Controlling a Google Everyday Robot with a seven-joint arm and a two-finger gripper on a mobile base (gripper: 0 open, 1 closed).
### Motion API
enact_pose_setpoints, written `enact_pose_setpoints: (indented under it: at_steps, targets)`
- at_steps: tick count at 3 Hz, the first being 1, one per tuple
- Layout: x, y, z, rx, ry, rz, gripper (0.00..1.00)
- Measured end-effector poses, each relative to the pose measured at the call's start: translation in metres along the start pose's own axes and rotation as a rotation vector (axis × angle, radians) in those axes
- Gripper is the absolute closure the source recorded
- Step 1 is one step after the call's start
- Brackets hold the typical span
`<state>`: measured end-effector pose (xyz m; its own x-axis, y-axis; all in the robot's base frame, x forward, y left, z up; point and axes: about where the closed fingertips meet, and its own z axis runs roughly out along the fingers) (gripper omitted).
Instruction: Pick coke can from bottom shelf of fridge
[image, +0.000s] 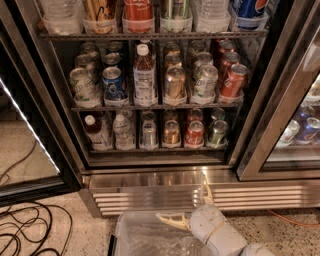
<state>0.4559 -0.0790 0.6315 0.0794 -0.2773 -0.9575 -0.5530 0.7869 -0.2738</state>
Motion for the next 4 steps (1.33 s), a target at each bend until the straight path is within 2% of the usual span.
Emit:
enact_pose_setpoints:
  at_steps: [1, 3, 4]
  targets:
    - [0.01, -0.012, 0.01, 0.045, 0.014, 0.014, 0.0]
    - [0.016, -0.039, 0.025, 0.145, -0.004, 0.04, 0.0]
    - [0.018, -0.046, 0.03, 0.177, -0.012, 0.051, 0.19]
